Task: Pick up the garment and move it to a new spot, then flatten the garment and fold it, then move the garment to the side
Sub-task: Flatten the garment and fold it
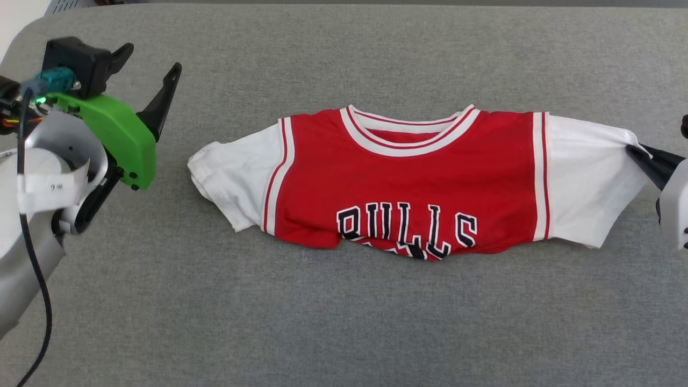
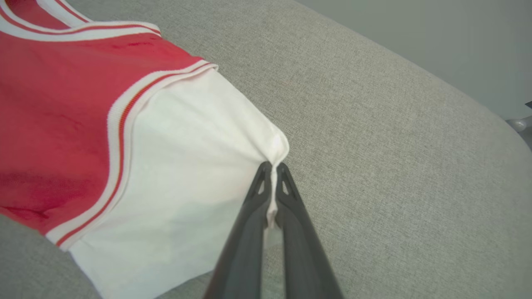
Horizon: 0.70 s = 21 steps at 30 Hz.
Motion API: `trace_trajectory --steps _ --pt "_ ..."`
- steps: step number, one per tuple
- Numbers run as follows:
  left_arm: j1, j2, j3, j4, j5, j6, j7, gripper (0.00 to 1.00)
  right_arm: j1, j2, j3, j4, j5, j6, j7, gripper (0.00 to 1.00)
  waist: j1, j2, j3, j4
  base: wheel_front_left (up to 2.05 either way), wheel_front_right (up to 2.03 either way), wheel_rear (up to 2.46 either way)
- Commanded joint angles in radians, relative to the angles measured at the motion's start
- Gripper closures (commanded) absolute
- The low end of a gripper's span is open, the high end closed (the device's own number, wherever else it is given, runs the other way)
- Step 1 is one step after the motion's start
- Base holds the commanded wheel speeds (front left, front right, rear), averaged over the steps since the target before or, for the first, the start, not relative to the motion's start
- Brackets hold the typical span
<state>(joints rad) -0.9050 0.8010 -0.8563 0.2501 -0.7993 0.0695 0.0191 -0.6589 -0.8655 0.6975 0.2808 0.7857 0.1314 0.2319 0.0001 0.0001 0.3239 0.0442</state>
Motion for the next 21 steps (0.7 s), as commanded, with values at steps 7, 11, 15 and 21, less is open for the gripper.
trace_trajectory --steps 7,11,15,21 --pt "-0.117 -0.019 -0.074 0.071 -0.120 -0.135 0.360 0.00 -0.005 -0.005 -0.040 -0.018 -0.024 -0.001 -0.023 1.00 -0.0001 -0.0001 0.016 -0.034 0.00 0.00 0.00" --pt "-0.151 -0.035 -0.125 0.114 -0.163 -0.167 0.527 0.00 -0.011 0.006 -0.051 -0.032 -0.036 -0.001 -0.022 1.00 -0.0001 -0.0001 0.041 -0.054 0.00 0.00 0.00" --pt "-0.173 -0.049 -0.165 0.167 -0.175 -0.182 0.619 0.00 -0.028 0.020 -0.053 -0.047 -0.045 -0.001 -0.014 1.00 -0.0001 -0.0001 0.072 -0.074 0.00 0.00 0.00" --pt "-0.176 -0.077 -0.216 0.247 -0.185 -0.194 0.672 0.00 -0.063 0.041 -0.042 -0.059 -0.057 -0.001 -0.003 1.00 -0.0001 -0.0001 0.109 -0.100 0.00 0.00 0.00"
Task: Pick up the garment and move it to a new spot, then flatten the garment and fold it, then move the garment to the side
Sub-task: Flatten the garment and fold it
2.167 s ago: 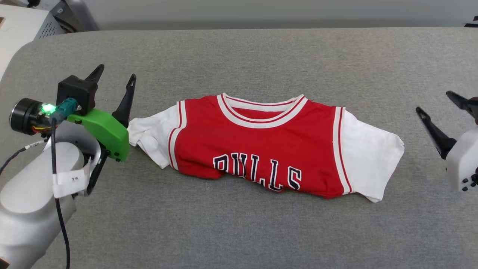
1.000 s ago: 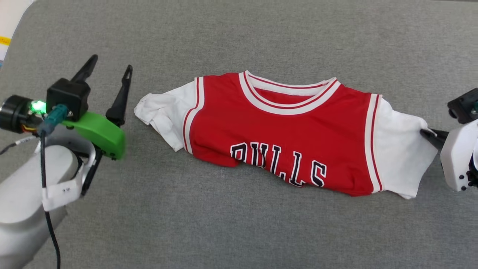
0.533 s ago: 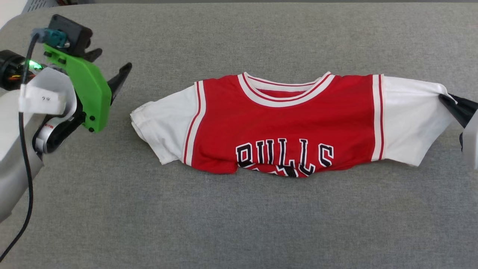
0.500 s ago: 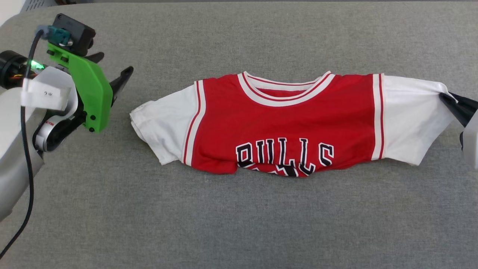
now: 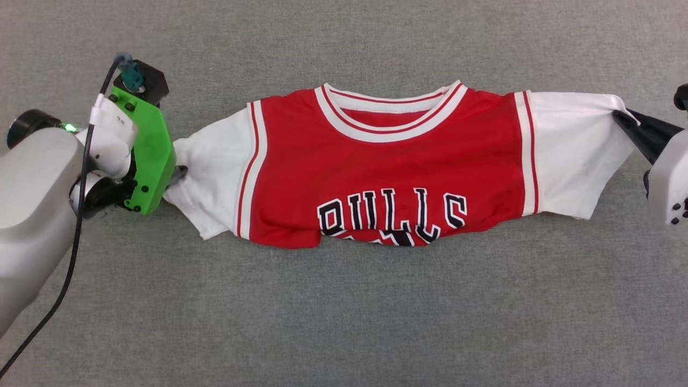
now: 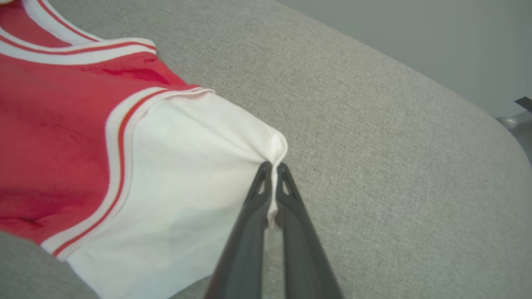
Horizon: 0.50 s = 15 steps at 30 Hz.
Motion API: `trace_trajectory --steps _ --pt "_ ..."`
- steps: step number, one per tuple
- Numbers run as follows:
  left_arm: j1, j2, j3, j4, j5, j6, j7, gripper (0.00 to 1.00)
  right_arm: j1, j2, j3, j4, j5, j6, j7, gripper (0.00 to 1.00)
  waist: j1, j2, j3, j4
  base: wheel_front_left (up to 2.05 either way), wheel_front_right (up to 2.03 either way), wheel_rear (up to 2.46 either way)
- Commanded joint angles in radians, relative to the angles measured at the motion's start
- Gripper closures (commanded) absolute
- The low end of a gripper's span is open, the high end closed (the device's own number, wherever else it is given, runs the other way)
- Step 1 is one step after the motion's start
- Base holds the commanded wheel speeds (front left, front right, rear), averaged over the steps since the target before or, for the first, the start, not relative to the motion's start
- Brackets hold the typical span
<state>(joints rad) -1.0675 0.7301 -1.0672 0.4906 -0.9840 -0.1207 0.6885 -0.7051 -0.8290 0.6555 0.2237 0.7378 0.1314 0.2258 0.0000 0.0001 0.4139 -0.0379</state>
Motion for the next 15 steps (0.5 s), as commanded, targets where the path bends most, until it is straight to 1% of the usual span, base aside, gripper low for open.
trace_trajectory --steps 1,7,8,9,11,15 --pt "-0.011 -0.010 -0.014 0.017 0.000 -0.005 0.007 0.00 -0.021 0.007 0.004 -0.002 -0.011 -0.001 0.004 1.00 0.0000 -0.0001 0.023 -0.020 0.00 0.00 0.00" --pt "0.014 -0.037 -0.090 0.078 0.004 -0.009 0.035 0.00 -0.044 0.021 0.027 -0.002 -0.014 -0.001 0.002 1.00 0.0000 -0.0001 0.040 -0.029 0.00 0.00 0.00" --pt "0.020 -0.041 -0.105 0.076 -0.003 -0.009 0.036 0.69 -0.047 0.022 0.031 -0.001 -0.013 -0.001 0.000 1.00 0.0000 -0.0001 0.040 -0.030 0.00 0.00 0.00" --pt "0.025 -0.043 -0.115 0.074 -0.013 -0.009 0.036 1.00 -0.049 0.022 0.034 0.000 -0.013 -0.001 -0.001 1.00 0.0000 -0.0001 0.040 -0.029 0.00 0.00 0.00" --pt "0.029 -0.041 -0.138 0.063 -0.025 -0.010 0.032 1.00 -0.053 0.022 0.040 0.001 -0.012 -0.001 -0.006 1.00 0.0000 -0.0001 0.035 -0.027 0.00 0.00 0.00" --pt "0.021 -0.038 -0.152 0.049 -0.038 -0.010 -0.031 1.00 -0.058 0.017 0.046 0.007 -0.013 -0.001 -0.025 1.00 0.0000 -0.0001 0.007 -0.013 0.00 0.00 0.00"
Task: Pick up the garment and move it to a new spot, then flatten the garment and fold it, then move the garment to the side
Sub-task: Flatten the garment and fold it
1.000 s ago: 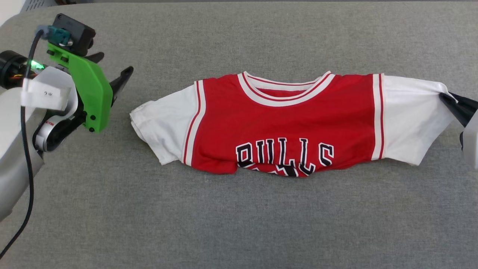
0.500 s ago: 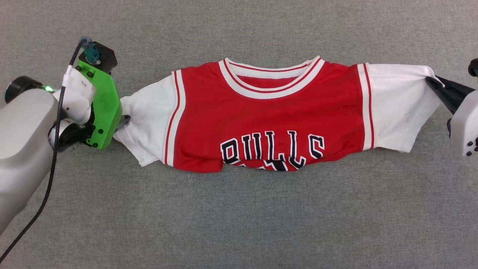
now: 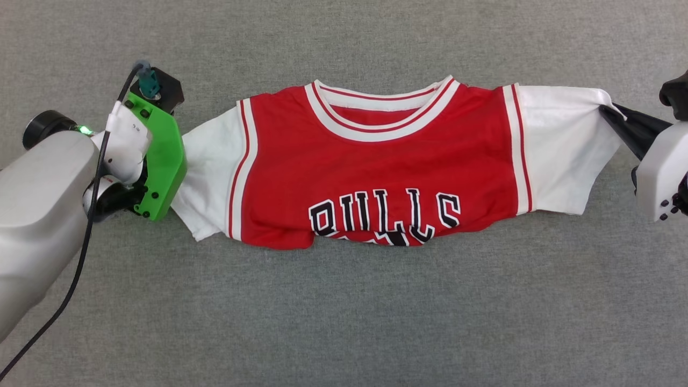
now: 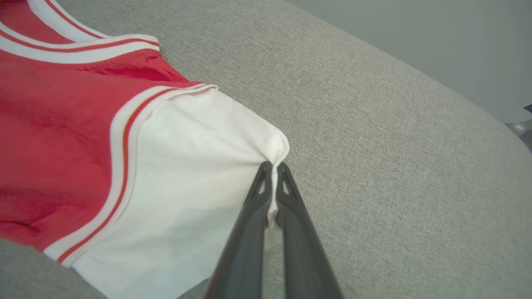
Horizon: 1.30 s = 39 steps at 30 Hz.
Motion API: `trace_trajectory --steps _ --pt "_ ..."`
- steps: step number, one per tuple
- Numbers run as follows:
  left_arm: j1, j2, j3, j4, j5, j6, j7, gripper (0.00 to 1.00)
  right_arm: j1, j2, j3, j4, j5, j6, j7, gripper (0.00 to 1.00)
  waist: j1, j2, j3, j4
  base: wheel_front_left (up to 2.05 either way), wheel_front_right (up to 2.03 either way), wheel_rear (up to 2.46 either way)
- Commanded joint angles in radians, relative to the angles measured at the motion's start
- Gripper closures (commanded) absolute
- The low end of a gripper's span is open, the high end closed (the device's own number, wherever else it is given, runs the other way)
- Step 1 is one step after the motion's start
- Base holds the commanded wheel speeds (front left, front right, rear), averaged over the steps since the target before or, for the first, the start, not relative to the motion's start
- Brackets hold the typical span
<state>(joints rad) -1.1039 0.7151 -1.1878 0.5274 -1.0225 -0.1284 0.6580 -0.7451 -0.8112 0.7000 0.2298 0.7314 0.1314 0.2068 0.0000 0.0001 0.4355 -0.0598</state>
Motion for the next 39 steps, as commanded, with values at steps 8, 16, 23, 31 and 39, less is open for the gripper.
trace_trajectory --steps 8,16,23,31,39 --pt "-0.007 0.017 -0.026 -0.056 0.084 -0.002 -0.262 1.00 -0.014 -0.017 -0.023 0.004 -0.015 -0.001 -0.065 1.00 0.0000 -0.0001 -0.124 0.046 0.00 0.00 0.00" --pt "-0.060 0.073 0.035 -0.203 0.172 0.042 -0.476 1.00 0.002 -0.056 -0.107 -0.038 -0.014 -0.001 -0.108 1.00 0.0000 -0.0001 -0.217 0.088 0.00 0.00 0.00" --pt "-0.112 0.103 0.103 -0.350 0.218 0.143 -0.557 1.00 -0.031 -0.067 -0.213 -0.075 -0.042 -0.001 -0.124 1.00 0.0000 -0.0001 -0.257 0.097 0.00 0.00 0.00" --pt "-0.182 0.112 0.165 -0.427 0.223 0.196 -0.576 1.00 -0.117 -0.063 -0.295 -0.102 -0.071 -0.001 -0.101 1.00 0.0000 -0.0001 -0.270 0.086 0.00 0.00 0.00" --pt "-0.259 0.081 0.189 -0.411 0.217 0.184 -0.559 1.00 -0.230 -0.046 -0.302 -0.089 -0.084 -0.001 -0.064 1.00 0.0000 -0.0001 -0.216 0.074 0.00 0.00 0.00"
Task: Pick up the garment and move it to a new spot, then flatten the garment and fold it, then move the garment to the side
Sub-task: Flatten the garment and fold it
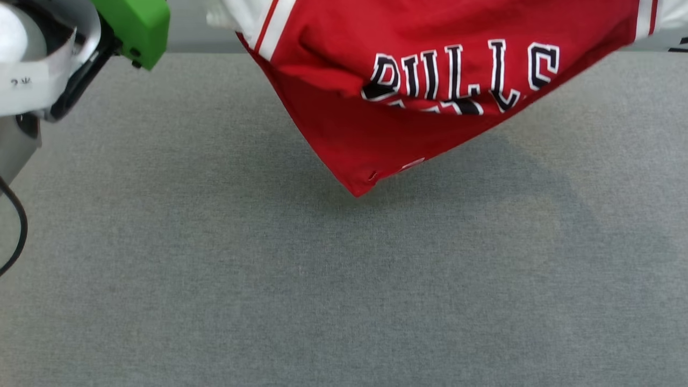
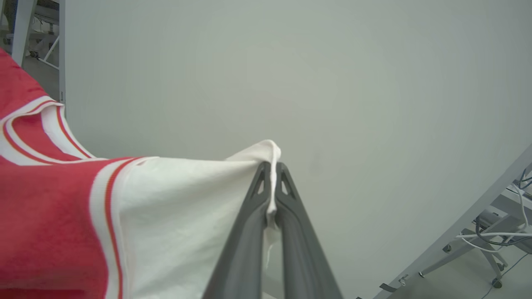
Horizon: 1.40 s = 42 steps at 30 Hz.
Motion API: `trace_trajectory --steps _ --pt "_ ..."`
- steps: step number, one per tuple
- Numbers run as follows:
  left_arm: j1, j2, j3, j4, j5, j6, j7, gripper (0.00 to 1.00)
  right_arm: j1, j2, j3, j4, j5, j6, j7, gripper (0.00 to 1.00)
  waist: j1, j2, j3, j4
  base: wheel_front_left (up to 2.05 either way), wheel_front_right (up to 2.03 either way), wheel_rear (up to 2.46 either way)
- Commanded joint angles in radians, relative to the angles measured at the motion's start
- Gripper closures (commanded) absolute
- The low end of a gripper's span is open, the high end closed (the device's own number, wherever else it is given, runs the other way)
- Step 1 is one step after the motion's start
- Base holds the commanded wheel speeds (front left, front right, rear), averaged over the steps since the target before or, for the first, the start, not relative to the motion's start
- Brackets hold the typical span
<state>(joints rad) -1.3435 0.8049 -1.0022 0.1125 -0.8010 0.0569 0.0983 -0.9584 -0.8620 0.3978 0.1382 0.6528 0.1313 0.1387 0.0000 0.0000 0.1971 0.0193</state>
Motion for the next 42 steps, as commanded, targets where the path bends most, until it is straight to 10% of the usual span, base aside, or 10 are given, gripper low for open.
trace_trajectory --steps 1,21,42 --pt "-0.033 -0.018 0.007 0.012 -0.005 -0.005 0.002 1.00 -0.037 0.006 0.009 0.005 -0.012 -0.001 0.011 1.00 0.0000 0.0000 0.039 -0.007 0.00 0.00 0.00" --pt "-0.526 -0.229 0.073 0.468 0.138 -0.101 -0.128 1.00 -0.724 0.117 0.077 0.395 -0.245 -0.001 -0.106 1.00 0.0000 0.0000 0.439 -0.050 0.00 0.00 0.00" --pt "-0.557 -0.301 0.101 0.726 0.127 -0.155 -0.344 1.00 -0.871 0.274 0.239 0.726 -0.227 -0.001 -0.354 1.00 0.0000 0.0000 0.423 -0.041 0.00 0.00 0.00"
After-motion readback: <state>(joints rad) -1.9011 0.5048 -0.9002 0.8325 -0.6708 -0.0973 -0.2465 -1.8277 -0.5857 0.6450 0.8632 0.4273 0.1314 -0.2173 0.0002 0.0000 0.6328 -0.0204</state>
